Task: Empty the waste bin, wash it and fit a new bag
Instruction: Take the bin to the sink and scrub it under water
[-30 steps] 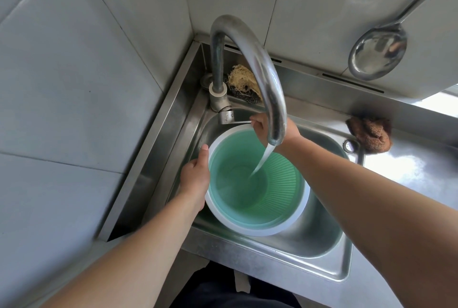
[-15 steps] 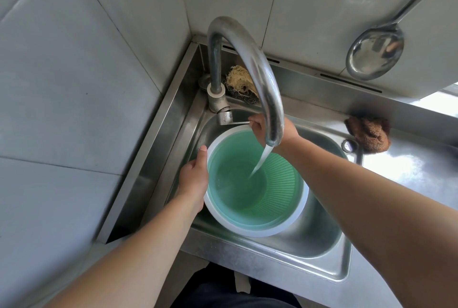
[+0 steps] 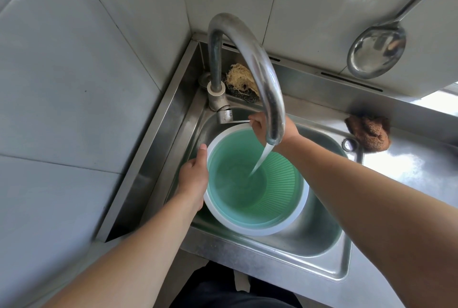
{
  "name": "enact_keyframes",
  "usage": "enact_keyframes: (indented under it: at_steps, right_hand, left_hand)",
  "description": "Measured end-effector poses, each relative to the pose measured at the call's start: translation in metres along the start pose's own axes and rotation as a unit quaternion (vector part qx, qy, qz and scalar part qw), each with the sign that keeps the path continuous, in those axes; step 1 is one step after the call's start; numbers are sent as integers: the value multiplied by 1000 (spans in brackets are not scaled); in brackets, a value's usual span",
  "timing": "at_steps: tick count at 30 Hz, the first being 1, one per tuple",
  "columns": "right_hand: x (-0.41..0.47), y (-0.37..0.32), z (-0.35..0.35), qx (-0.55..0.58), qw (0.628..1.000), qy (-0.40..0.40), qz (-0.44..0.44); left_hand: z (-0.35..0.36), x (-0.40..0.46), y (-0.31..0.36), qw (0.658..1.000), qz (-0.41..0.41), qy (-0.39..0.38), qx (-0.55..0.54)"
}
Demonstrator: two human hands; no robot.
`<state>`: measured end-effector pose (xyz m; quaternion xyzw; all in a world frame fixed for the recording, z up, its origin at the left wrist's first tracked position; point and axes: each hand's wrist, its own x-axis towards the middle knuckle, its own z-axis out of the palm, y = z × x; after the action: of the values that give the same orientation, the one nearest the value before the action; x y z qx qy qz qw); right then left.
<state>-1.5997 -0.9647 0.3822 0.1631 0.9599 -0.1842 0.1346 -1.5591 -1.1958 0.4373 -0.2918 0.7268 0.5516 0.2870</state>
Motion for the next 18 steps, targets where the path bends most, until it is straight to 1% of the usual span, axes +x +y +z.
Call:
enact_keyframes:
  at_steps: [12,18]
  right_hand:
    - [-8,1,-7,-18,1000,6,-4]
    - [-9,-2,-12,-12,1000,-8,-2]
  left_hand:
    - [0,1,0,1000,10,2,-3]
    - [0,4,-3,1000,7,1,-6]
